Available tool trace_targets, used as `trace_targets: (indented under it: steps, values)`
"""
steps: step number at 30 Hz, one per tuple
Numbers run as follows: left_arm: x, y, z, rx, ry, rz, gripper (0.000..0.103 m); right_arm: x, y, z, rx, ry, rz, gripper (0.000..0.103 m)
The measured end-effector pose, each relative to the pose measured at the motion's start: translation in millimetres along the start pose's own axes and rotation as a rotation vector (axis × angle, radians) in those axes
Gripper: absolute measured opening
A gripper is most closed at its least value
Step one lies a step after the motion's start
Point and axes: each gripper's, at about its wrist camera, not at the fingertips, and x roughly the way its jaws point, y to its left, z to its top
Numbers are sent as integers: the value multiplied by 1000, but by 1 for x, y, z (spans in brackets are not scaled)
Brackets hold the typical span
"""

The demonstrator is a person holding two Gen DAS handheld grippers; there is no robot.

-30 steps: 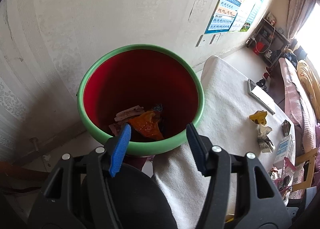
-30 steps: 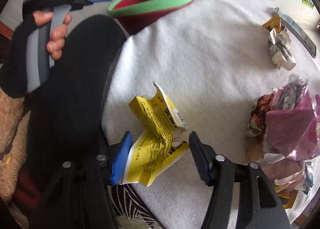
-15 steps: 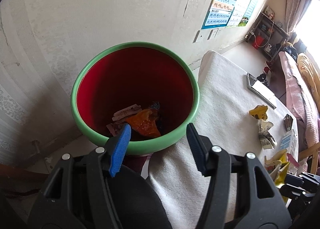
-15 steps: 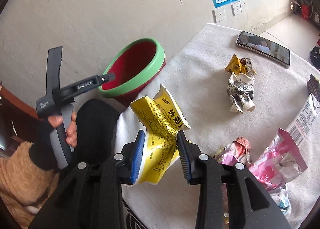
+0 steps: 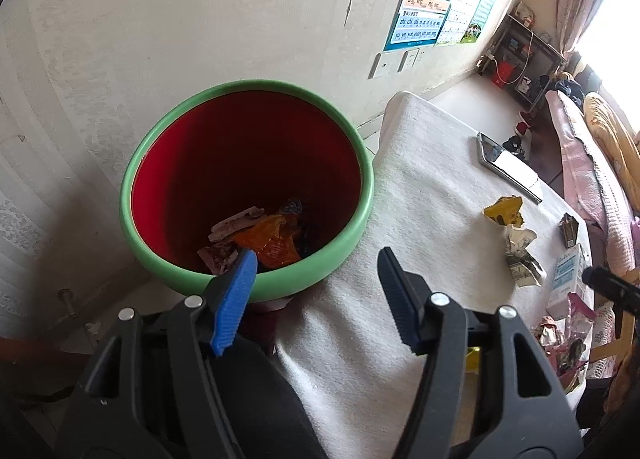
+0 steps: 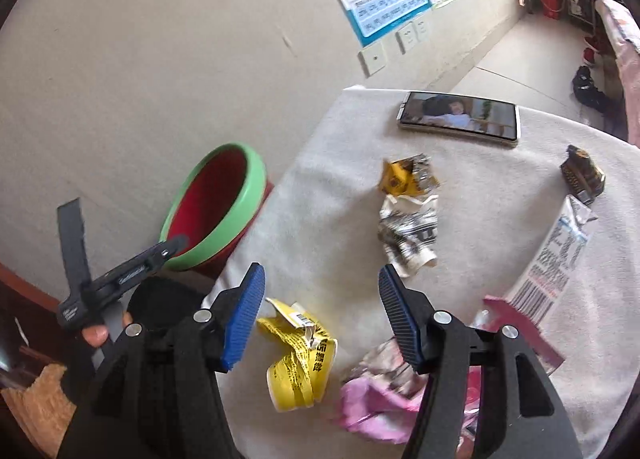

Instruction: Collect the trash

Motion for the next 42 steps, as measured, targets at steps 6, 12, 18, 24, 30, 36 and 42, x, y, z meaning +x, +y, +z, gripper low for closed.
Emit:
trace_targets:
  steps: [6,12,18,24,30,36,42]
  values:
    - [1,-18,-13,34,26,-45,60,42,-29,18,23,114,-75,61]
    - [0,-51,-34,134,81,-142,67,67,-31,6,-11,151,-87,34]
    - [0,-80,-62,144,206,-287,70,53,-31,4,-19,85,-58,9]
    - [14,-117,-85,187,308,-342,70,41,-36,7,6,33,-63,34]
    - [37,-123,-90,167,372,-318,70,42,-37,9,17,25,-83,54]
    - [40,-121,-89,152,383,-353,49,57,-36,12,17,72,-94,64]
    - [37,-110,-77,141,346,-323,43,78,-37,14,33,140,-110,67]
